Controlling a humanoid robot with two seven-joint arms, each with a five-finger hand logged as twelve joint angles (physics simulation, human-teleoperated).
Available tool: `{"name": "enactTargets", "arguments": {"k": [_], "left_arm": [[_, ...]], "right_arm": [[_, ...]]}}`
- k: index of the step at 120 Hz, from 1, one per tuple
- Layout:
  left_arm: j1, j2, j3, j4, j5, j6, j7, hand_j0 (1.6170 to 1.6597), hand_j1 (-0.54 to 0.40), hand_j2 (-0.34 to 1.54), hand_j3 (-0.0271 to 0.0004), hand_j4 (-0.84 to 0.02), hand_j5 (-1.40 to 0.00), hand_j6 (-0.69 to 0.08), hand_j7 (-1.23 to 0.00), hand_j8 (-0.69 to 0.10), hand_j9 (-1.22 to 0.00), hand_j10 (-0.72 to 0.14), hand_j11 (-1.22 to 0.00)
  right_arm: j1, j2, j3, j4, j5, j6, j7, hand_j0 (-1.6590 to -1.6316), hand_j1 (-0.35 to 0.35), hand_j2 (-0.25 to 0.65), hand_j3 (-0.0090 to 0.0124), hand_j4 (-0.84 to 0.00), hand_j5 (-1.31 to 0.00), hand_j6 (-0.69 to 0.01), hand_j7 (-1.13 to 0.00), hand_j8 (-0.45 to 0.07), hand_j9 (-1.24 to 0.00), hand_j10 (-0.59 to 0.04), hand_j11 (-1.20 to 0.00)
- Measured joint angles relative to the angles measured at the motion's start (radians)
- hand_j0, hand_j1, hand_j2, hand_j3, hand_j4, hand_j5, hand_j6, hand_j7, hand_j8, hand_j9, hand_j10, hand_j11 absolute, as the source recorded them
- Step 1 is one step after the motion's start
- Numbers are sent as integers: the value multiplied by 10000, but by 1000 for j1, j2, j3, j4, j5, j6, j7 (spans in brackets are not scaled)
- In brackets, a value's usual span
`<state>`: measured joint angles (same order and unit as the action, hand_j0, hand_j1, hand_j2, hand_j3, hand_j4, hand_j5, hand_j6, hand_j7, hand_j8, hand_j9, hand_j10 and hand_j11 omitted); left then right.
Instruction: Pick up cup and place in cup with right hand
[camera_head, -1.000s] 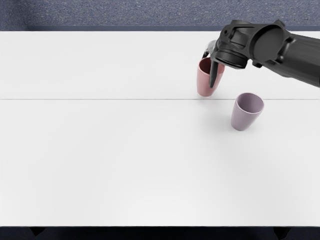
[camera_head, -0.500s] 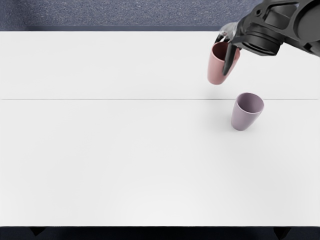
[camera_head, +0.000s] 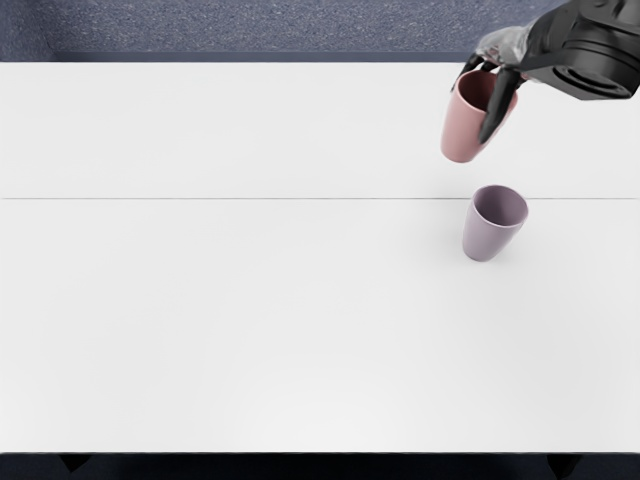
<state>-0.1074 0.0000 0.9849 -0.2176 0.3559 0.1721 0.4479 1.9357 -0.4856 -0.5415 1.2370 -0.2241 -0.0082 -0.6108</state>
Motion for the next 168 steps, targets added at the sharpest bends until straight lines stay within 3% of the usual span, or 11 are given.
{"name": "enactTargets", "arguments": {"k": [52, 168], "left_arm": [[1, 0, -1, 1, 0, 0, 0, 16581, 3489, -3, 0, 3, 1, 4, 1, 4, 1, 3, 1], [11, 0, 1, 1, 0, 0, 0, 16581, 3489, -3, 0, 3, 1, 4, 1, 4, 1, 3, 1]], "right_arm": [[9, -119, -2, 141, -37, -41, 0, -16536, 423, -1192, -4, -4178, -5542, -3003, -5502, -2866, -5523, -4177, -5531], [2, -304, -11, 315, -99, -78, 0, -16538, 359, -1162, -6, -4141, -5421, -3103, -5410, -2979, -5399, -4147, -5401]]}}
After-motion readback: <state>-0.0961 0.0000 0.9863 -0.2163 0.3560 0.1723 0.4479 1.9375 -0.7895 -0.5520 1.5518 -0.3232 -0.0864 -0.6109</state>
